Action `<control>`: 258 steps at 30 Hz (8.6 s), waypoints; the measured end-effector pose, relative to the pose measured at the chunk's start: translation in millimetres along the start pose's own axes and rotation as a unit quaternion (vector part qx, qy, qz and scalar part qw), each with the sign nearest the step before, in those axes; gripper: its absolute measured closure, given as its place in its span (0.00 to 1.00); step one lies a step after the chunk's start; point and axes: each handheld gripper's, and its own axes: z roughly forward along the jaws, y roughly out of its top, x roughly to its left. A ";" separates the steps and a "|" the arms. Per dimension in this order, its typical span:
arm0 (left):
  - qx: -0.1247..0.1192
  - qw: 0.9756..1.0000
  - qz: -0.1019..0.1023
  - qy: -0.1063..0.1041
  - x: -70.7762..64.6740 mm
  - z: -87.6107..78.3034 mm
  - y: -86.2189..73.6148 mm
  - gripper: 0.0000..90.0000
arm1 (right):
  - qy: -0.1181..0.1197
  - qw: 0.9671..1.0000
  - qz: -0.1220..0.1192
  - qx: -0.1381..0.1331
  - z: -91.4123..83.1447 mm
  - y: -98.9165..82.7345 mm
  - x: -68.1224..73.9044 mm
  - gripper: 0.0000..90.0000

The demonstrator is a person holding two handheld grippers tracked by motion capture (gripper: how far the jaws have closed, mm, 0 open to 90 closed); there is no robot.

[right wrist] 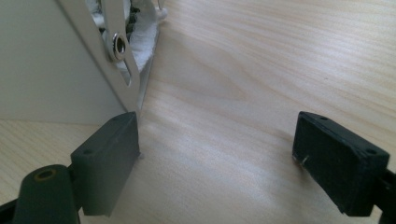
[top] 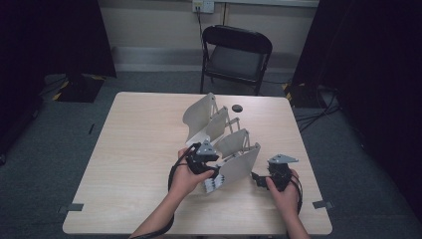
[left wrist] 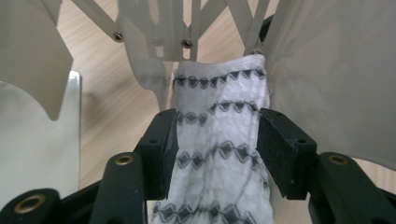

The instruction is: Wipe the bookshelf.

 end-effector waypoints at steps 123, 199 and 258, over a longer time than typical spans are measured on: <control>0.038 0.998 -0.034 -0.035 -10.2 31.1 -30.7 0.88 | 0.000 1.000 -0.001 0.000 0.0 0.0 0.0 0.16; -0.019 0.997 -0.059 0.034 10.9 -18.4 20.0 0.90 | 0.000 1.000 -0.001 0.000 0.1 0.0 -0.1 0.16; -0.038 0.999 -0.016 -0.003 1.5 -39.6 32.2 0.90 | 0.001 1.000 -0.001 0.000 0.2 0.1 -0.2 0.16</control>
